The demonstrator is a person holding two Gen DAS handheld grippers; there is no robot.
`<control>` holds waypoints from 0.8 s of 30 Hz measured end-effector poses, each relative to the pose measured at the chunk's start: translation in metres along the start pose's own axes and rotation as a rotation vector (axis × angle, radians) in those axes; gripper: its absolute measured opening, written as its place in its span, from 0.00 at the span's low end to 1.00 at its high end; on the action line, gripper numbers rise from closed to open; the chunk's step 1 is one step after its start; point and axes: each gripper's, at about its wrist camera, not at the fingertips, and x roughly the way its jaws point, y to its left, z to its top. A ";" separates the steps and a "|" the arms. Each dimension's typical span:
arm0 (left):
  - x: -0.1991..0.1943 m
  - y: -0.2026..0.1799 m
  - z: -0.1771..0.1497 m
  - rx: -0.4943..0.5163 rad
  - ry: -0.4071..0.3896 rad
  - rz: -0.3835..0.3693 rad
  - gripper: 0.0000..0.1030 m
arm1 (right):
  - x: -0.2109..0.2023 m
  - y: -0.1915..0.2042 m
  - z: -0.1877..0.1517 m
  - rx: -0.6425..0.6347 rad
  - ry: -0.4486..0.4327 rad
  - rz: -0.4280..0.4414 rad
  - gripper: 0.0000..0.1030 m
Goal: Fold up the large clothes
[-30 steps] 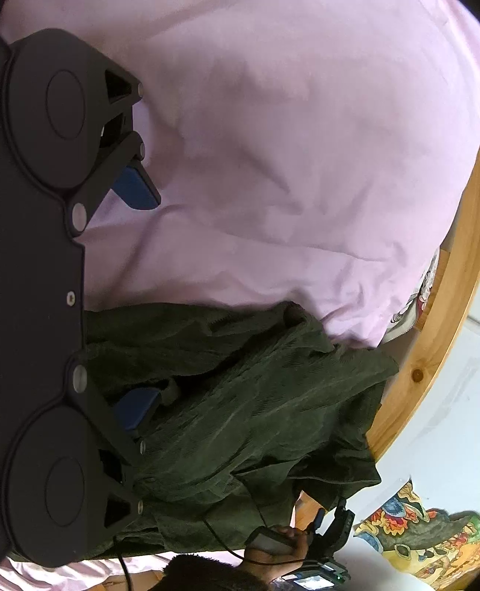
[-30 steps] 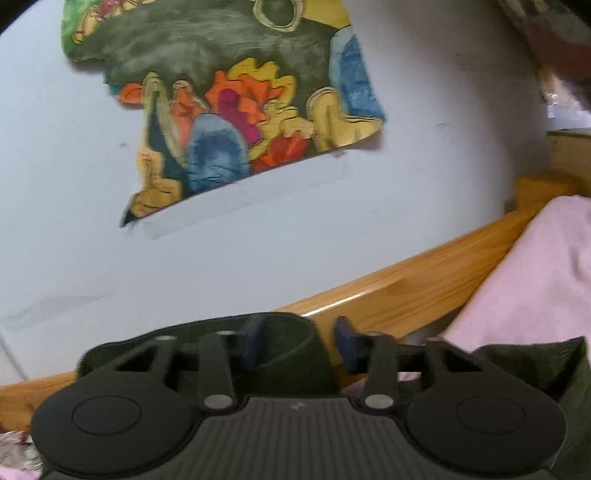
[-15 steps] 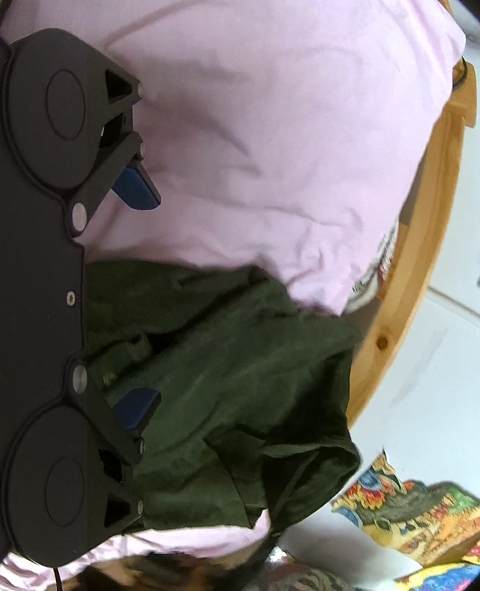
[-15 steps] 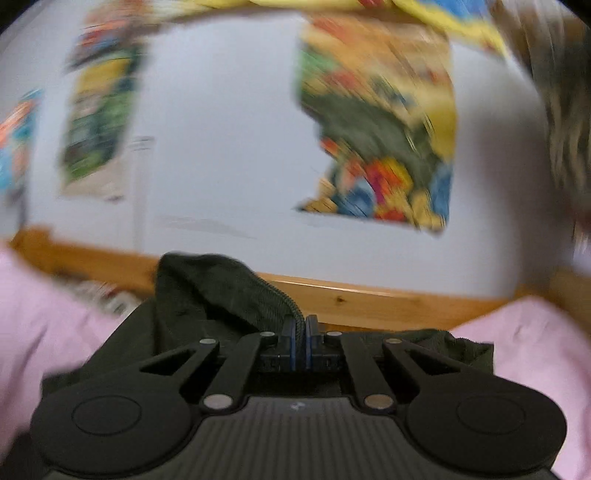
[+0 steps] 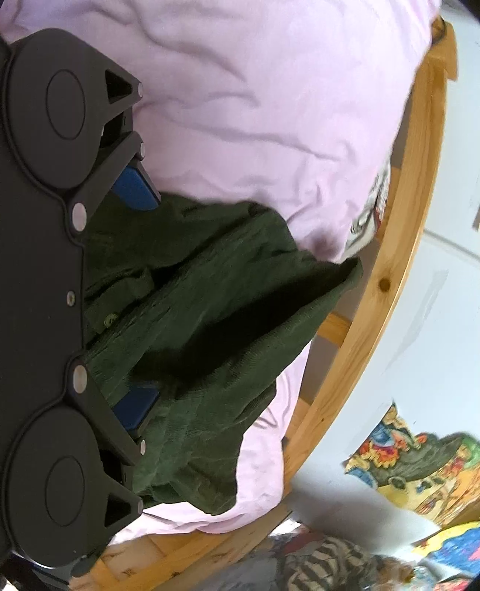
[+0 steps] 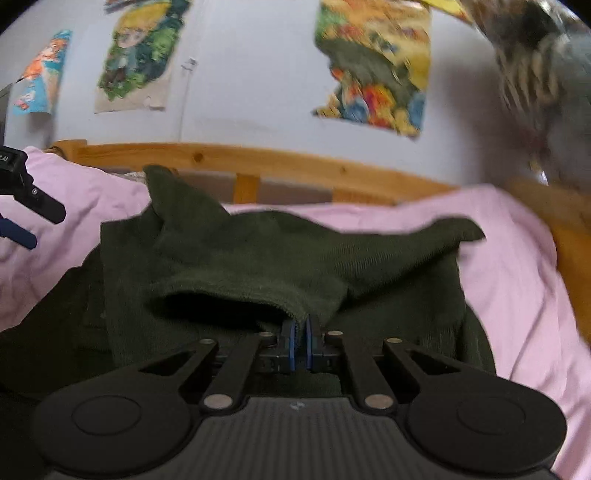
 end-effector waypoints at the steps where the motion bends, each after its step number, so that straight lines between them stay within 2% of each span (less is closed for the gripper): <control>1: 0.002 -0.004 0.002 0.019 -0.008 0.010 0.99 | -0.003 -0.002 0.000 0.000 0.001 0.010 0.08; 2: 0.003 -0.005 0.005 0.032 -0.020 0.017 0.99 | -0.008 -0.005 0.003 -0.008 -0.012 0.015 0.19; 3: 0.004 -0.007 0.008 0.044 -0.038 0.022 0.99 | -0.012 -0.008 0.008 -0.015 -0.029 0.020 0.41; 5: 0.006 -0.011 0.018 0.064 -0.090 0.029 0.99 | -0.018 -0.022 0.018 -0.011 -0.067 0.030 0.65; 7: 0.009 -0.015 0.032 0.080 -0.147 0.027 0.99 | -0.018 -0.037 0.034 -0.010 -0.115 0.029 0.68; 9: 0.013 -0.024 0.048 0.089 -0.208 0.021 0.99 | -0.004 -0.050 0.059 -0.033 -0.139 -0.019 0.71; 11: 0.025 -0.038 0.065 0.095 -0.243 0.013 0.99 | 0.022 -0.062 0.084 -0.019 -0.144 -0.055 0.71; 14: 0.052 -0.062 0.087 0.131 -0.243 0.003 0.99 | 0.073 -0.077 0.113 0.002 -0.114 -0.095 0.70; 15: 0.062 -0.067 0.093 0.135 -0.242 0.007 0.98 | 0.094 -0.082 0.119 0.016 -0.082 -0.104 0.67; 17: 0.083 -0.074 0.100 0.156 -0.243 0.011 0.92 | 0.128 -0.092 0.122 0.034 -0.022 -0.123 0.55; 20: 0.111 -0.071 0.108 0.166 -0.223 0.050 0.74 | 0.159 -0.103 0.113 0.011 0.033 -0.215 0.46; 23: 0.135 -0.056 0.109 0.158 -0.160 0.147 0.41 | 0.171 -0.113 0.093 -0.028 0.068 -0.300 0.28; 24: 0.143 -0.050 0.107 0.151 -0.127 0.181 0.30 | 0.171 -0.117 0.083 -0.029 0.082 -0.315 0.25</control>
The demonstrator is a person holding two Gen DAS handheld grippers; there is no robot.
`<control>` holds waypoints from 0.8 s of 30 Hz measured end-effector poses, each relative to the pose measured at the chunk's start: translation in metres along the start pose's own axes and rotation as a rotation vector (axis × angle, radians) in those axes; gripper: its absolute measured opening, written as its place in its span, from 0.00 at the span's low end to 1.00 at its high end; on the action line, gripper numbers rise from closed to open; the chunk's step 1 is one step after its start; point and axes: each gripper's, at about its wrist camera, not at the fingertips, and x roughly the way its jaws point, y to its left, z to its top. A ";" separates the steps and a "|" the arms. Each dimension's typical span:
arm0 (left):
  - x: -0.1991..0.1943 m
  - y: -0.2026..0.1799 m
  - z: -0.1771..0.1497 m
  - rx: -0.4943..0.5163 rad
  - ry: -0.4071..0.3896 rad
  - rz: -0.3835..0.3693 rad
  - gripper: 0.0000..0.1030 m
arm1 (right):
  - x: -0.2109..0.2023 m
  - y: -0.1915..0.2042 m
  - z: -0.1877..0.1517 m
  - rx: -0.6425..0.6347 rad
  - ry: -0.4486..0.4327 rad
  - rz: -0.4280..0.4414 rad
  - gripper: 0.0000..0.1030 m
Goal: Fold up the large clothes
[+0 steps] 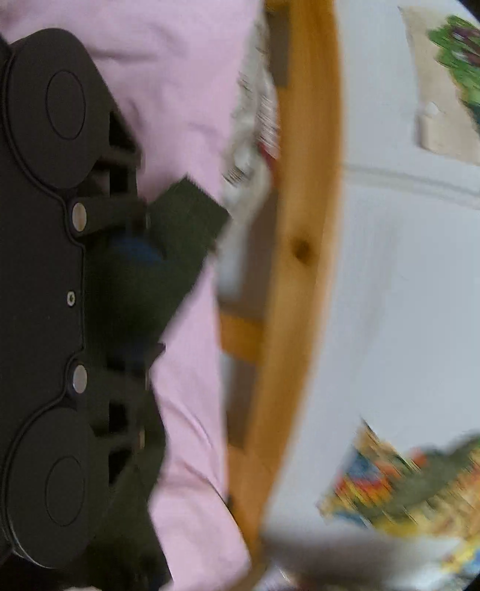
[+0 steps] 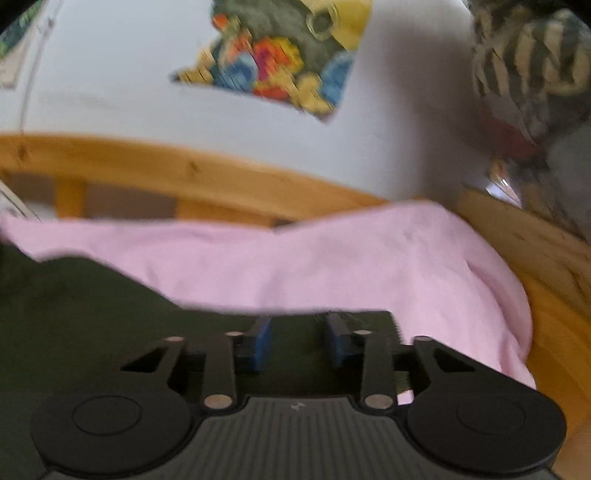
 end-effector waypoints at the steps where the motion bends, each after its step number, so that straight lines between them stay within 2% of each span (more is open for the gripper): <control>1: 0.006 0.006 -0.005 -0.004 0.027 0.022 0.26 | 0.000 -0.001 -0.011 -0.009 0.000 -0.005 0.25; 2: 0.012 0.012 -0.011 -0.012 0.058 0.042 0.25 | -0.002 -0.001 -0.021 -0.025 -0.014 -0.008 0.25; 4: 0.021 0.020 -0.021 -0.015 0.097 0.060 0.16 | -0.005 0.000 -0.041 -0.040 -0.039 -0.012 0.25; 6: 0.023 0.024 -0.030 0.010 0.081 0.059 0.13 | -0.002 0.001 -0.050 -0.041 -0.051 -0.014 0.26; 10: 0.027 0.024 -0.037 0.062 0.077 0.069 0.11 | -0.007 0.006 -0.045 -0.059 -0.027 -0.023 0.28; 11: 0.024 0.022 -0.036 0.078 0.071 0.076 0.11 | -0.010 0.008 -0.037 -0.067 -0.021 -0.033 0.35; 12: 0.019 0.018 -0.036 0.103 0.064 0.088 0.15 | -0.016 0.010 -0.029 -0.067 -0.032 -0.036 0.53; 13: 0.014 0.015 -0.035 0.114 0.057 0.093 0.38 | -0.026 0.013 -0.021 -0.050 -0.068 0.001 0.62; 14: 0.004 0.011 -0.035 0.113 0.045 0.082 0.53 | -0.035 0.017 -0.013 -0.036 -0.107 0.052 0.71; 15: -0.005 0.008 -0.035 0.103 0.028 0.061 0.75 | -0.042 0.024 -0.006 -0.038 -0.134 0.093 0.72; 16: -0.016 0.004 -0.037 0.094 -0.005 0.033 0.80 | -0.046 0.035 0.002 -0.050 -0.150 0.141 0.73; 18: -0.032 -0.005 -0.042 0.118 -0.033 -0.027 0.80 | -0.046 0.056 0.014 -0.052 -0.148 0.236 0.78; 19: -0.036 -0.011 -0.044 0.140 -0.011 -0.040 0.80 | -0.041 0.068 0.019 -0.043 -0.133 0.290 0.79; 21: -0.045 -0.018 -0.051 0.164 0.041 -0.038 0.80 | -0.029 0.090 0.023 -0.052 -0.099 0.343 0.81; 24: -0.064 -0.015 -0.065 0.180 0.093 -0.072 0.83 | -0.003 0.121 0.013 -0.108 -0.008 0.347 0.82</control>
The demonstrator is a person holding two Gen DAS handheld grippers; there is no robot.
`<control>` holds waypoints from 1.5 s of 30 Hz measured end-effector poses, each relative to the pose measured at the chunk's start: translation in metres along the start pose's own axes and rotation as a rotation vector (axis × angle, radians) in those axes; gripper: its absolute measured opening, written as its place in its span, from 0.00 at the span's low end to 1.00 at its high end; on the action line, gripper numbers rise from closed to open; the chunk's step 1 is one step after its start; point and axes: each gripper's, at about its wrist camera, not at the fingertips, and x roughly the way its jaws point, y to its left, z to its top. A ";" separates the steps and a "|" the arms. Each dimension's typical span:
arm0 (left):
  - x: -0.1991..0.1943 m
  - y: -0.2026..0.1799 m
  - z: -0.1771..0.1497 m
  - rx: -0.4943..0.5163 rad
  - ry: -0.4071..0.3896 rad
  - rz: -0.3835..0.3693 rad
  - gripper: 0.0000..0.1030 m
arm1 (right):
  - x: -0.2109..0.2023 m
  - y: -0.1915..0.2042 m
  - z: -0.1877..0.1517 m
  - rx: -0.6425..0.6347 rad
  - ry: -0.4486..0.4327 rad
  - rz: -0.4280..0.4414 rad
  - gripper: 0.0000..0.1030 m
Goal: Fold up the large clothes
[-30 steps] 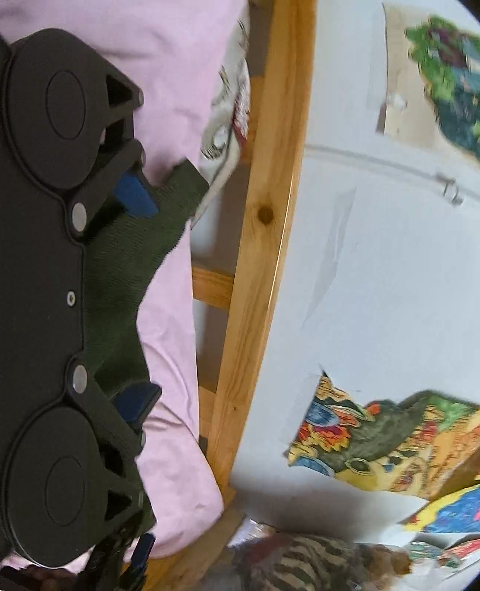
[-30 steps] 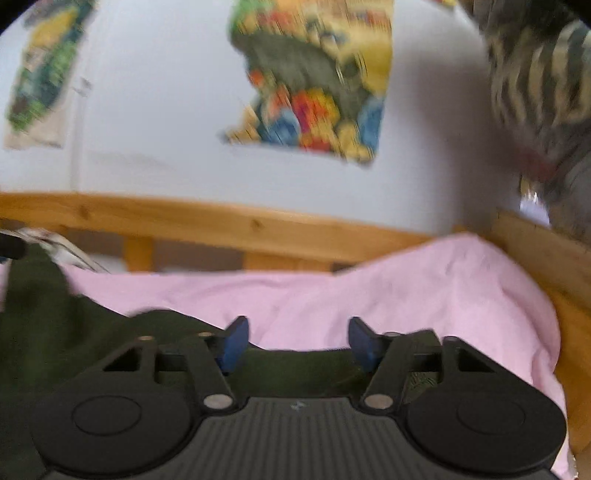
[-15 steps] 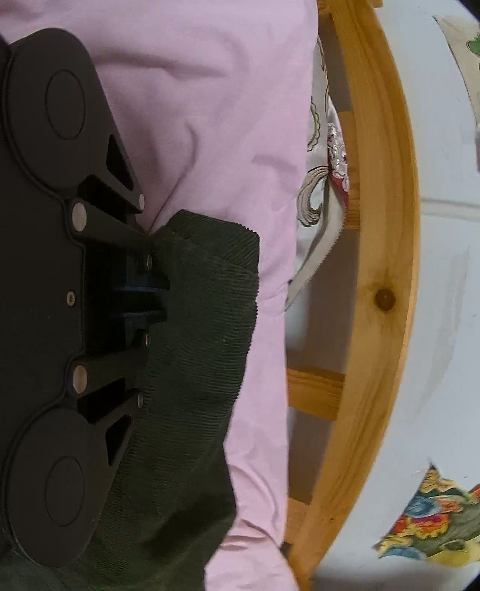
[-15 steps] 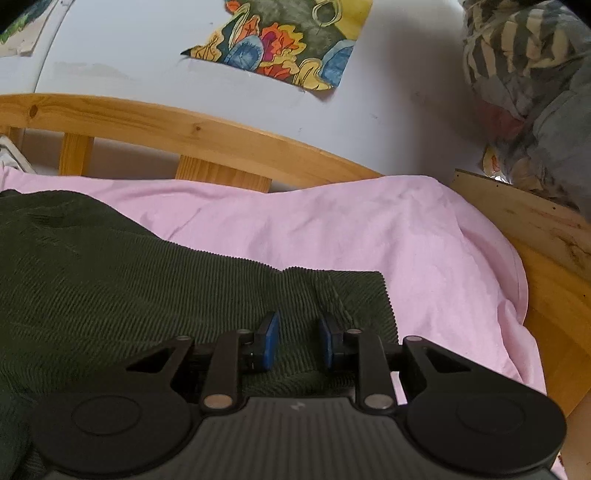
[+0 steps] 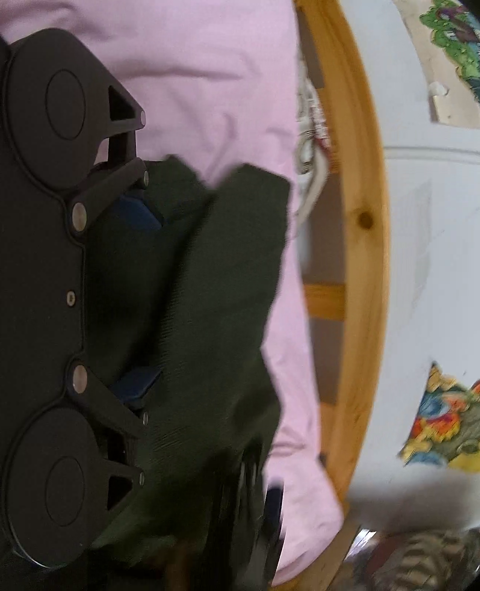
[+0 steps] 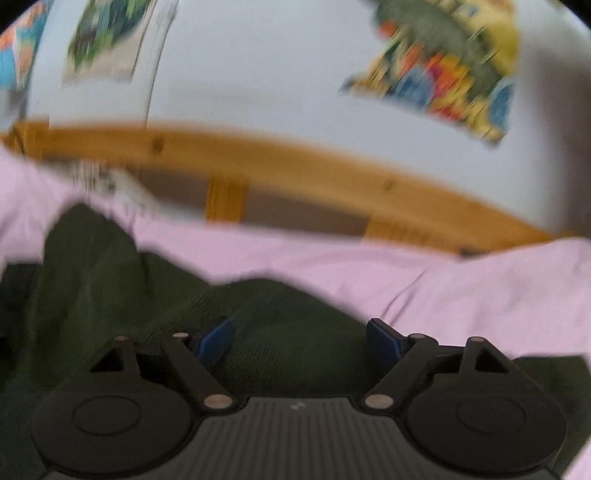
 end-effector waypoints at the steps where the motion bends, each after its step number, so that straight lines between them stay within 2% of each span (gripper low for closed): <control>1: -0.006 0.001 -0.005 0.004 0.012 -0.006 0.85 | 0.010 0.005 -0.008 -0.001 0.037 -0.012 0.82; 5: -0.027 0.014 -0.025 0.017 0.042 -0.016 0.90 | 0.017 0.011 -0.031 -0.013 -0.024 -0.035 0.83; 8: -0.038 0.024 -0.036 0.016 0.062 -0.004 0.91 | 0.009 0.009 -0.026 0.007 -0.014 -0.034 0.84; 10: -0.044 0.026 -0.044 -0.005 0.072 -0.008 0.92 | -0.013 -0.001 -0.019 0.044 -0.001 -0.016 0.91; 12: -0.048 0.025 -0.051 -0.014 0.070 -0.026 0.95 | -0.051 -0.010 -0.021 0.078 -0.021 -0.002 1.00; 16: -0.068 0.010 -0.066 0.039 0.018 -0.073 0.99 | -0.151 -0.028 -0.041 0.123 -0.102 0.048 1.00; 19: -0.081 -0.008 -0.073 0.085 -0.015 -0.103 0.99 | -0.224 -0.039 -0.062 0.147 -0.110 0.021 1.00; 24: -0.107 -0.038 -0.087 0.120 -0.055 -0.184 0.99 | -0.317 -0.047 -0.103 0.179 -0.015 -0.012 1.00; 28: -0.129 -0.060 -0.112 0.144 -0.034 -0.277 0.99 | -0.364 -0.034 -0.137 0.107 0.112 0.021 1.00; 33: -0.149 -0.085 -0.147 0.256 0.011 -0.332 0.99 | -0.375 0.009 -0.168 -0.082 0.298 0.129 1.00; 37: -0.157 -0.096 -0.168 0.307 0.059 -0.372 0.99 | -0.371 0.050 -0.173 -0.298 0.345 0.200 1.00; 39: -0.161 -0.099 -0.177 0.334 0.072 -0.392 0.99 | -0.364 0.061 -0.177 -0.364 0.382 0.238 1.00; 42: -0.167 -0.098 -0.183 0.363 0.079 -0.403 0.99 | -0.351 0.074 -0.185 -0.428 0.441 0.231 1.00; 45: -0.169 -0.091 -0.185 0.366 0.109 -0.424 0.99 | -0.348 0.071 -0.182 -0.410 0.393 0.192 0.99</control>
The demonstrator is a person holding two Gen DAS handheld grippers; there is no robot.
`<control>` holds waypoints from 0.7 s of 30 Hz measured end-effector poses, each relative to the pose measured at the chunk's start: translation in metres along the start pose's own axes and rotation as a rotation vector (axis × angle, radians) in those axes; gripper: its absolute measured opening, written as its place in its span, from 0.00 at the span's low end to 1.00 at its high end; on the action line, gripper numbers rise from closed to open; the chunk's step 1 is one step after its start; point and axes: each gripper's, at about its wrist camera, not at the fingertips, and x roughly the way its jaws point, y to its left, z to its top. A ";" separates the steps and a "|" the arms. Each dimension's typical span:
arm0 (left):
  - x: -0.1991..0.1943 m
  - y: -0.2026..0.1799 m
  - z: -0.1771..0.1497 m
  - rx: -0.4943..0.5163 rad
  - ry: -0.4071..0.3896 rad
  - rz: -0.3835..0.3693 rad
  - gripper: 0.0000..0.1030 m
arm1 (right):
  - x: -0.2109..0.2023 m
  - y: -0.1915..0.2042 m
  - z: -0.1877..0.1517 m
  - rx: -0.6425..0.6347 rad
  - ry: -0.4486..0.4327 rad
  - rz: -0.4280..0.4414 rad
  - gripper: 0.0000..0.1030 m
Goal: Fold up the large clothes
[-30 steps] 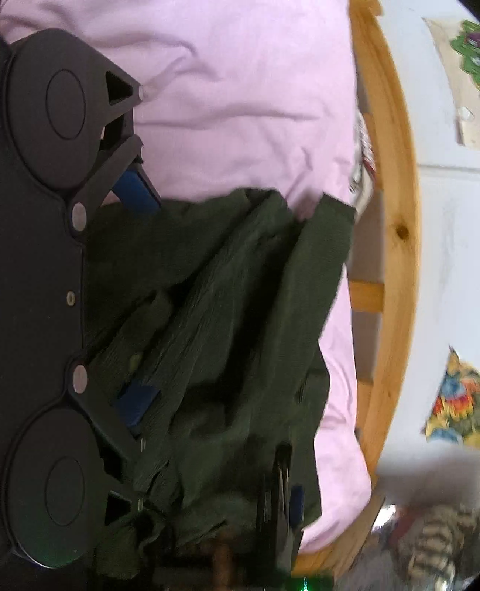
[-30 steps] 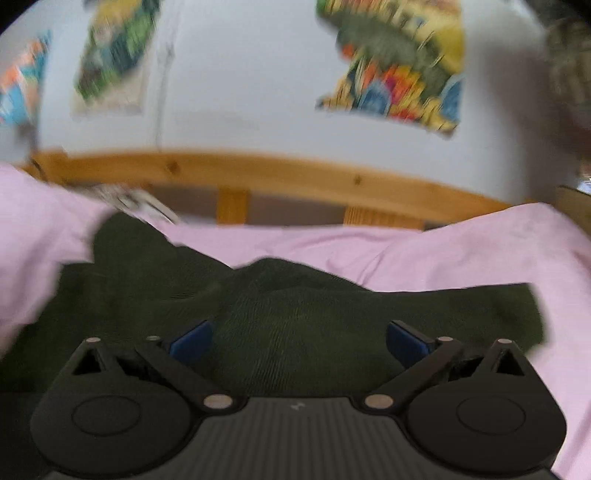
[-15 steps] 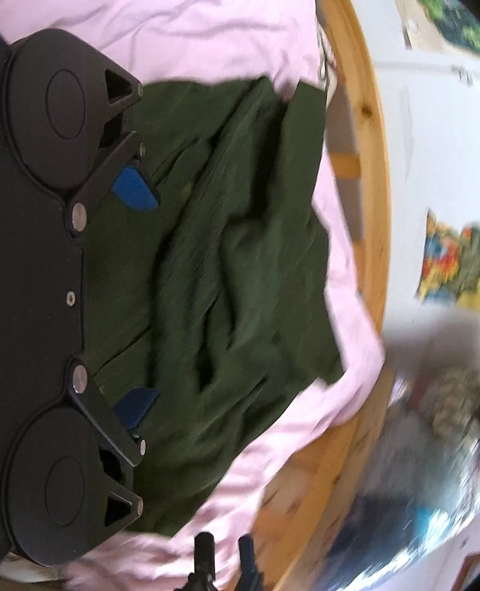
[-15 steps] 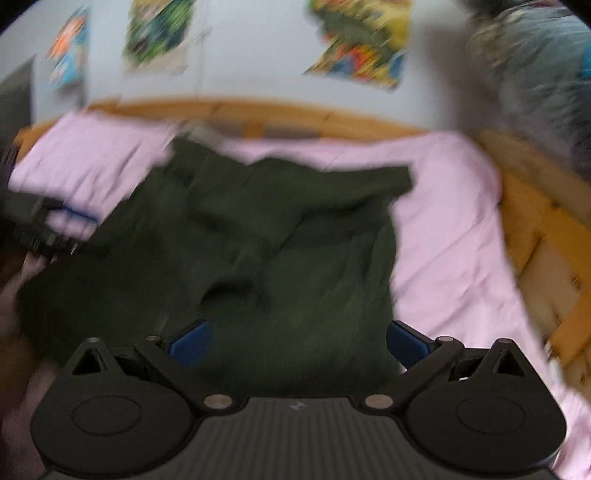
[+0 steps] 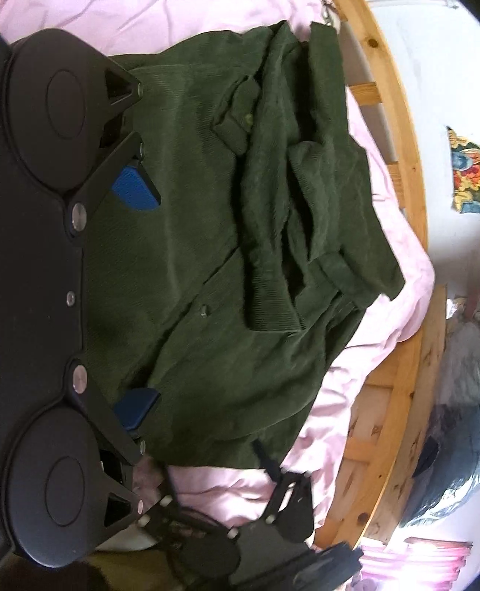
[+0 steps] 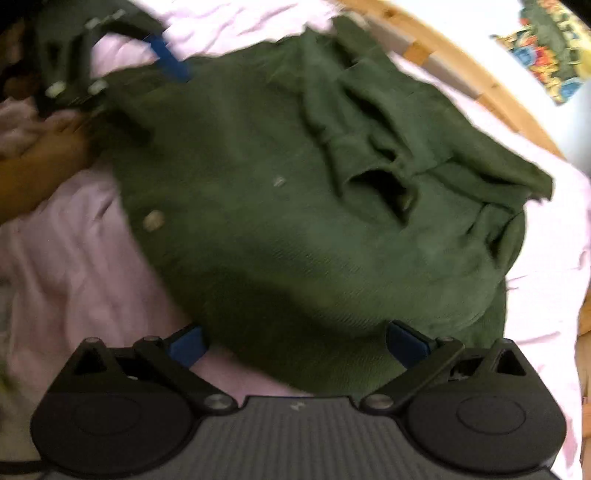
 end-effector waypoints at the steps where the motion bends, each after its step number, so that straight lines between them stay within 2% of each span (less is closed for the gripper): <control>1: -0.002 0.002 -0.002 -0.002 0.009 -0.006 0.99 | -0.001 -0.004 0.001 0.027 -0.024 -0.004 0.99; 4: -0.007 0.007 -0.008 -0.004 0.029 -0.036 0.99 | -0.003 -0.021 0.004 0.142 -0.104 -0.016 0.99; 7: -0.007 0.009 -0.010 -0.002 0.061 -0.080 0.99 | 0.000 -0.045 0.006 0.322 -0.182 -0.014 0.99; 11: 0.001 0.001 -0.011 0.047 0.114 -0.111 0.99 | 0.024 -0.070 0.002 0.528 -0.202 0.050 0.99; 12: 0.003 -0.001 -0.010 0.070 0.121 -0.091 0.99 | 0.028 -0.071 0.003 0.540 -0.198 0.057 0.99; 17: 0.025 -0.009 -0.014 0.174 0.201 0.120 0.96 | 0.030 -0.069 0.008 0.519 -0.233 0.021 0.99; 21: 0.026 0.001 -0.011 0.131 0.206 0.167 0.92 | 0.041 -0.068 0.008 0.526 -0.258 0.004 0.99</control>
